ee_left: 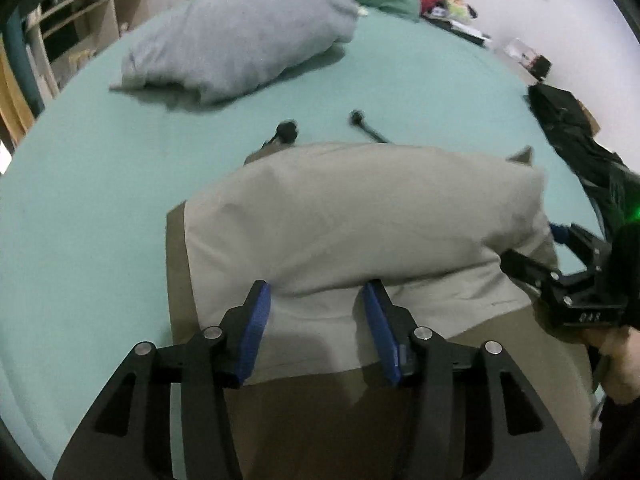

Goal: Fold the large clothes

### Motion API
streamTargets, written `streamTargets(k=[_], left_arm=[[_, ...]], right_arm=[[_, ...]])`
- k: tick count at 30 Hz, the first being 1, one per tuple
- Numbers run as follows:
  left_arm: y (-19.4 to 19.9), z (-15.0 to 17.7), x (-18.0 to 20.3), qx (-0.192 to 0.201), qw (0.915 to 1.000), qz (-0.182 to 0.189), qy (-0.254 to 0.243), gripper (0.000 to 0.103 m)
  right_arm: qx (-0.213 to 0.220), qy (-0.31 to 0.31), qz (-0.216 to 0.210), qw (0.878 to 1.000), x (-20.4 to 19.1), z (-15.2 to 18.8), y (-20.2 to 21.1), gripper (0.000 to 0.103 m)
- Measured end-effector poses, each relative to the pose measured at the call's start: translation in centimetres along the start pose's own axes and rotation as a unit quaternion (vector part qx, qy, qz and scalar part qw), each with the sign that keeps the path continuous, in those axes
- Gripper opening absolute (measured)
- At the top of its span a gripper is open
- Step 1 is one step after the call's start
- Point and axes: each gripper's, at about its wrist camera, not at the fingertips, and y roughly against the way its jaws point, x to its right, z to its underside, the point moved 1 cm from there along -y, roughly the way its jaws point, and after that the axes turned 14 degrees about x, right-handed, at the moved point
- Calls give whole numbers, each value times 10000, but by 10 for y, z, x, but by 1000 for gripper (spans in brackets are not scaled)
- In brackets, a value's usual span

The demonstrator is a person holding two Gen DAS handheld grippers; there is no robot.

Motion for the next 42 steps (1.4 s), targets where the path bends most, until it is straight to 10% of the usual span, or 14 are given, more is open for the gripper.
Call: streamTargets(k=[11,16,22,28,37,42], left_arm=[[62,17,-58,581,9963,132,614,68],[66,47,-111,461,9837,70,1737,78],[35,64,-98,-151,9564,1482,2511,88],[27,65,-71,-457,9482,2118,2324,91],[20,66,-32,-611,9583,2228,1680,96],[30,63,-48,-216,9758,1563,1514,96]], right_arm=[[355,-635,-151,9972,-2,13,53,102],[329,-921,-507,9939,-8,34,81,102],[243,-1161,-652,9908,-13,54,85,102],[121,-1512,-706,9859,-9,63,74,102],[121,-1520,-703,9858,-23,66,65,103],[22,-1569,-921,9833,-18,63,63,103]])
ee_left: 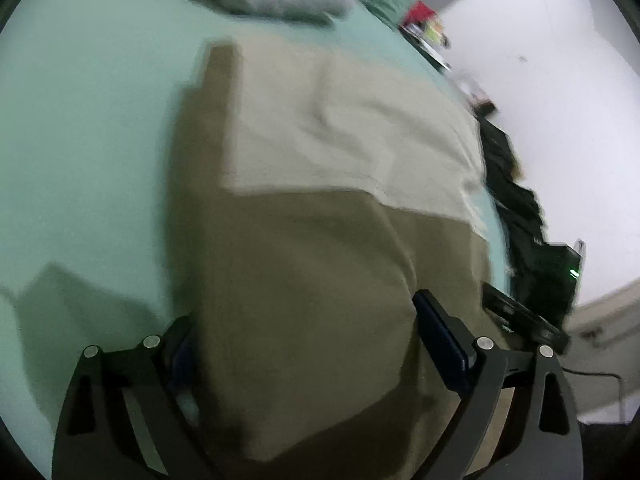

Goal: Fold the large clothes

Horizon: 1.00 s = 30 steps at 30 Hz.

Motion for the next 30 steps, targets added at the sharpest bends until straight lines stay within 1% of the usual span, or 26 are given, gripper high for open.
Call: streamTargets(k=[1,4,5,6,7,9,11,12,13,14,15,16,17,18,19,20,21,22,25,30], left_arm=[[1,-1,0,27,10000,-52,-60,96],[-8,3,12,-122,9992,-109,-360,97],[-10,4,14,-235,9991,125,-327,97],[-13,4,17,-358,9981,450,-199,97],[-17,5,20,-391,9978,482,-231,97],[-22,5,25,-335,9975,439,-435,97],[-24,4,26,-273,9975,441,-474,97],[-24,5,27,-250,9974,422,-535,96],[-24,5,29,-228,9972,386,-606,87],[-24,6,33,-234,9966,402,-683,80],[-24,7,36,-228,9962,411,-729,71],[-23,6,40,-190,9961,400,-760,60],[-22,7,46,-143,9956,425,-825,53],[-19,8,53,-57,9946,413,-946,47],[-16,10,59,38,9935,320,-1093,44],[-14,10,63,98,9925,279,-1186,42],[-12,9,64,153,9924,278,-1190,40],[-7,8,63,214,9937,309,-1060,38],[8,6,64,336,9937,288,-1031,37],[44,8,77,668,9908,189,-1160,36]], right_arm=[[-20,-7,-97,10000,1,0,-1,103],[-3,-111,-326,9994,6,3,-4,103],[-8,-112,-473,9988,5,4,-7,103],[-25,-79,-563,9984,3,3,-11,103],[-49,-45,-643,9979,2,3,-14,103],[-64,-83,-843,9964,-1,1,-21,103],[-17,-99,-866,9962,-4,1,-25,103],[-12,-92,-869,9962,-8,2,-27,103],[0,-97,-862,9962,-10,3,-28,97],[29,-111,-834,9964,-12,4,-28,94],[72,-145,-775,9969,-14,4,-28,84],[112,-192,-729,9971,-15,5,-27,71],[147,-236,-770,9966,-15,6,-25,65],[212,-296,-804,9961,-16,7,-22,56],[259,-312,-819,9958,-17,7,-17,49],[302,-289,-827,9957,-17,6,-13,47],[396,-185,-776,9960,-23,5,-6,44],[448,-93,-737,9962,-28,4,-2,41],[617,262,-625,9958,-48,0,11,38],[884,588,-600,9925,-74,-7,34,38]])
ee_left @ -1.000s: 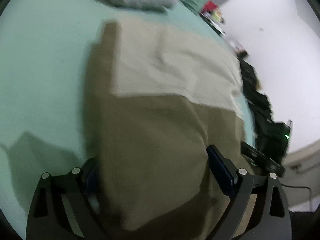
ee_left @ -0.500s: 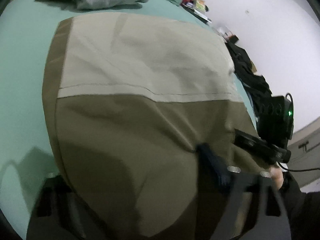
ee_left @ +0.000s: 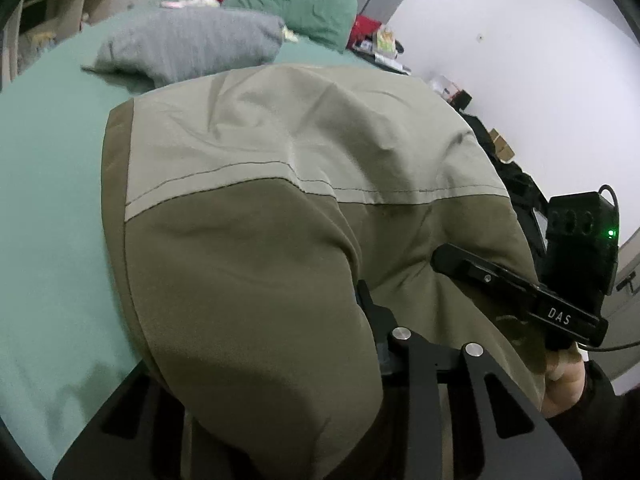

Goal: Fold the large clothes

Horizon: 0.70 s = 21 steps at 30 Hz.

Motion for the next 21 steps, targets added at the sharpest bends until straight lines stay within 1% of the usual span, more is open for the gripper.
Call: streamTargets(k=[5,7,12,16,21], left_arm=[[36,-13,19,296,9994,-31,-162,35],[48,-20,27,410,9988,-18,-256,35],[68,-36,47,644,9970,-15,-418,35],[88,-47,49,811,9955,-15,-487,35],[114,-59,35,1048,9931,-55,-527,35]], right_arm=[[280,272,-70,9992,-29,-16,21,38],[396,348,-95,9986,-35,-20,31,38],[644,473,-146,9967,-56,-30,44,38],[795,598,-191,9949,-71,-36,50,38],[947,752,-283,9923,-97,-41,43,38]])
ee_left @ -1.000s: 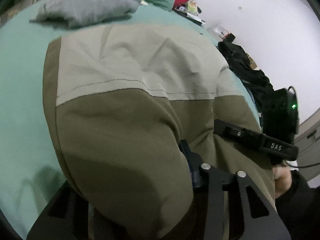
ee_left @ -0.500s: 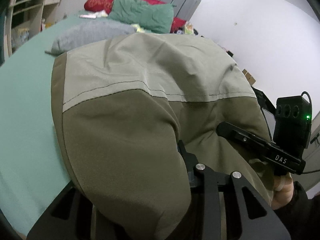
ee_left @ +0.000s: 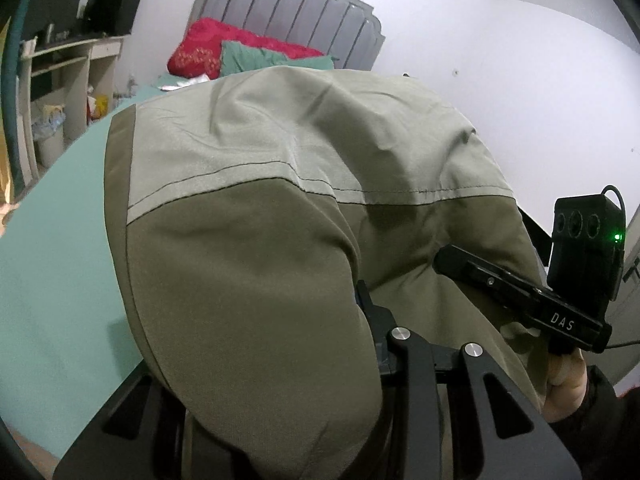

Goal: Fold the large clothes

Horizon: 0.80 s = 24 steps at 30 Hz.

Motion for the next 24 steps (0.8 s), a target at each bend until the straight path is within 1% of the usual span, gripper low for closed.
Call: streamTargets(k=[5,8,12,18,21,23,24], left_arm=[[29,-16,-24,181,9997,-168,-57,35],[42,-25,-44,230,9990,-348,-140,35],[54,-34,-82,179,9979,-600,-153,35],[62,-42,-152,91,9950,-979,-154,35],[57,-40,-190,-56,9924,-1206,-220,36],[50,-36,-214,-207,9899,-1392,-147,39],[46,-30,-231,-301,9882,-1498,-74,43]], right_arm=[[126,41,-194,9997,-25,-3,-16,38],[192,-29,-356,9992,-42,1,-38,38],[179,-198,-541,9982,-64,11,-72,38],[67,-547,-771,9955,-94,37,-135,38],[-34,-802,-851,9931,-97,53,-164,38],[-243,-1076,-849,9903,-96,74,-192,39],[-374,-1211,-824,9885,-94,83,-205,42]])
